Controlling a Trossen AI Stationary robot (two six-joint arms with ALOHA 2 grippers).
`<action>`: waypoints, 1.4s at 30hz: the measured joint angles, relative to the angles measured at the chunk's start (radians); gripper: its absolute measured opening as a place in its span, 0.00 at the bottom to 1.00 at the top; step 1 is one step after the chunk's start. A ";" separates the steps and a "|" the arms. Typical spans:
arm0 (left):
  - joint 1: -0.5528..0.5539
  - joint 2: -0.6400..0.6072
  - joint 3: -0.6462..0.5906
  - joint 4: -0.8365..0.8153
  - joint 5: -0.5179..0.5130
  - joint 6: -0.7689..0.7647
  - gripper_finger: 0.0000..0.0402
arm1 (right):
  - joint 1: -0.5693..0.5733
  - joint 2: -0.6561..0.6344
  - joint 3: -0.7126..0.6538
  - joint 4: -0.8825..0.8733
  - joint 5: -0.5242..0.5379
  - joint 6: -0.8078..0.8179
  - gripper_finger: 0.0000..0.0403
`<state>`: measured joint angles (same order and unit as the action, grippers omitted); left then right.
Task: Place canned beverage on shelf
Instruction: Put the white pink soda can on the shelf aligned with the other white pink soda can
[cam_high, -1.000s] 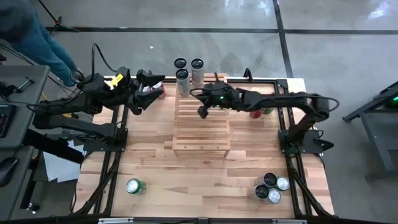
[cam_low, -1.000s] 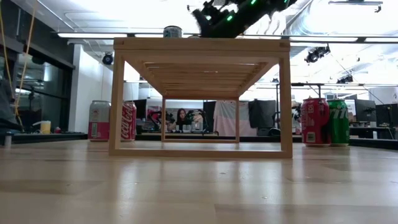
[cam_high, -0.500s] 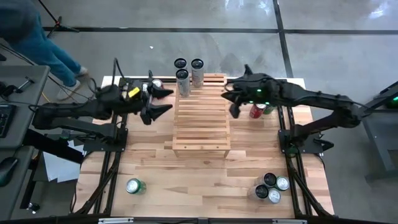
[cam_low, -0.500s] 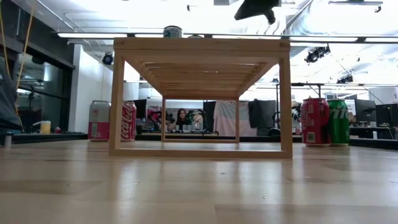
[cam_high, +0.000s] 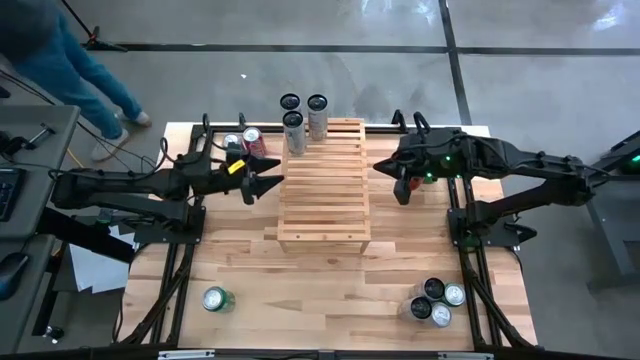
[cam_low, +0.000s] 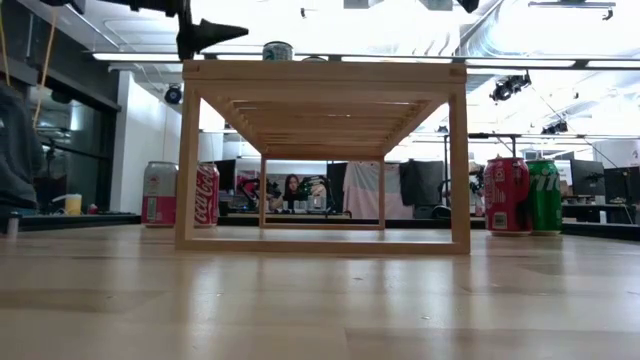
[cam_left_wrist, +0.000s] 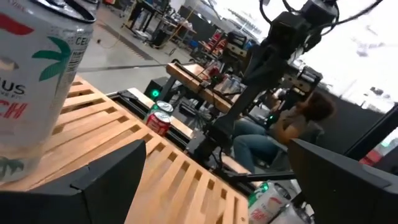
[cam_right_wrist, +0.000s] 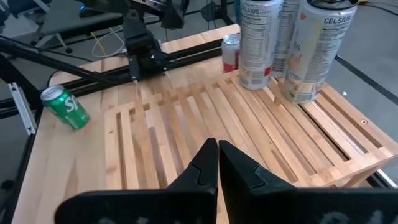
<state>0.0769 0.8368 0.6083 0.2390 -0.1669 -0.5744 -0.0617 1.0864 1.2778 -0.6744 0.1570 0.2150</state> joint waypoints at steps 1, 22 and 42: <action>0.000 0.000 0.000 -0.002 0.001 0.023 0.95 | 0.001 0.000 0.000 0.000 0.000 0.004 0.00; 0.000 0.001 0.000 -0.002 0.053 -0.058 0.95 | 0.000 0.005 0.000 0.012 -0.235 -0.006 0.00; 0.000 0.000 0.001 -0.005 0.354 -0.036 0.95 | 0.496 0.185 0.000 0.168 -0.445 1.034 0.79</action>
<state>0.0765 0.8371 0.6094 0.2337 0.1872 -0.6106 0.4344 1.2711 1.2778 -0.5062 -0.2881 1.2489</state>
